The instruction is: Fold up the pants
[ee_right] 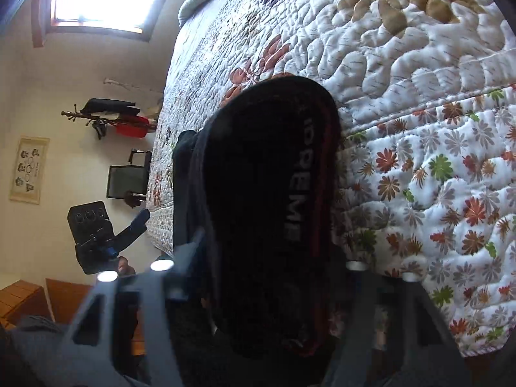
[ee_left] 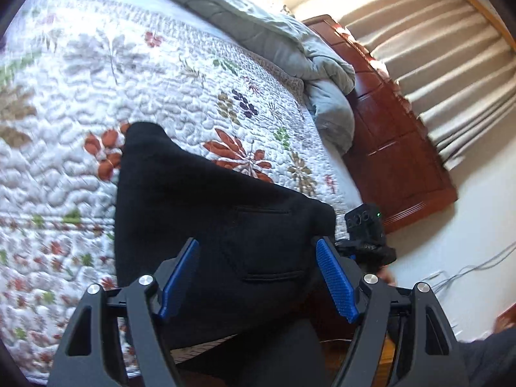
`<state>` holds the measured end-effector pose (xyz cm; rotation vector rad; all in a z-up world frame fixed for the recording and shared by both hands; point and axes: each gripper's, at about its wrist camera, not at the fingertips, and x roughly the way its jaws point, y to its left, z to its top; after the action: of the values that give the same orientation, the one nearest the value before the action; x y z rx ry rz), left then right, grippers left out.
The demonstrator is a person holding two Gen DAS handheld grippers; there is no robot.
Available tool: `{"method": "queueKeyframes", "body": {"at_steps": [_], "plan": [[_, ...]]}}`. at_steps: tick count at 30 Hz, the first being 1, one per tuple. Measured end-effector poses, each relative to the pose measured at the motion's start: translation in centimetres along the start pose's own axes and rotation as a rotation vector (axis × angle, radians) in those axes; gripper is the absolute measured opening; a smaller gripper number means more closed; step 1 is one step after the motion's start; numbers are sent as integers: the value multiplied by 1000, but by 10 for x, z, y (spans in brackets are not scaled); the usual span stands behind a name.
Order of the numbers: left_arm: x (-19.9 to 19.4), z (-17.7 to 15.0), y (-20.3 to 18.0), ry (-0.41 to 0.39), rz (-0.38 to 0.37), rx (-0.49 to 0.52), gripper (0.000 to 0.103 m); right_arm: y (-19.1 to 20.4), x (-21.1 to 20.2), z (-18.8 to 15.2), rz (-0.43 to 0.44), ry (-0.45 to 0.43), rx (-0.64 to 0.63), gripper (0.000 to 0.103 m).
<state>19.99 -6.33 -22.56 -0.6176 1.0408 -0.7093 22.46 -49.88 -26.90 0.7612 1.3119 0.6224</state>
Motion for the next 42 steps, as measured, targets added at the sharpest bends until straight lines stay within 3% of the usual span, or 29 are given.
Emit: {"method": "queueKeyframes", "body": {"at_steps": [4,7,10,13,15,16,17,19,22,24,27,29,31,33,34,37,40,42], "plan": [[5,6,22,6,-82,-95,76,23,-5,-7,-12,-6,-57,29],[9,13,41,-6,-95,-175,75,43,2,7,-108,14,-88,26],[-4,24,46,-70,-89,-184,75,95,1,21,-187,3,-219,25],[-20,33,43,-147,-113,-171,76,152,-6,17,-149,-51,-390,25],[-21,37,46,-167,-115,-176,76,138,-8,10,-117,-75,-389,25],[-18,38,49,-167,-107,-181,76,112,-6,11,-126,-73,-330,25],[-15,39,50,-165,-100,-187,76,71,-1,12,-162,-66,-218,25],[-2,39,56,-145,-87,-202,76,22,9,8,-240,-42,-133,25],[5,36,57,-125,-88,-198,76,16,0,0,-140,-69,-102,41],[5,36,53,-123,-97,-191,76,25,-14,3,-157,-91,-112,56],[3,38,48,-126,-97,-165,76,24,-41,15,-123,-131,-50,69],[4,37,47,-118,-91,-161,76,27,-44,24,-124,-104,-50,74],[7,36,47,-104,-83,-173,76,28,-31,34,-154,-27,-44,65],[7,33,45,-93,-79,-168,76,37,-17,37,-175,37,-79,24],[6,32,43,-92,-77,-162,76,40,-17,39,-181,44,-87,19],[3,31,43,-93,-62,-145,76,74,-21,39,-184,41,-195,16],[3,31,48,-100,-51,-159,76,127,-35,30,-108,-36,-375,16],[5,31,50,-109,-44,-162,76,120,-39,32,-80,-90,-372,15]]}}
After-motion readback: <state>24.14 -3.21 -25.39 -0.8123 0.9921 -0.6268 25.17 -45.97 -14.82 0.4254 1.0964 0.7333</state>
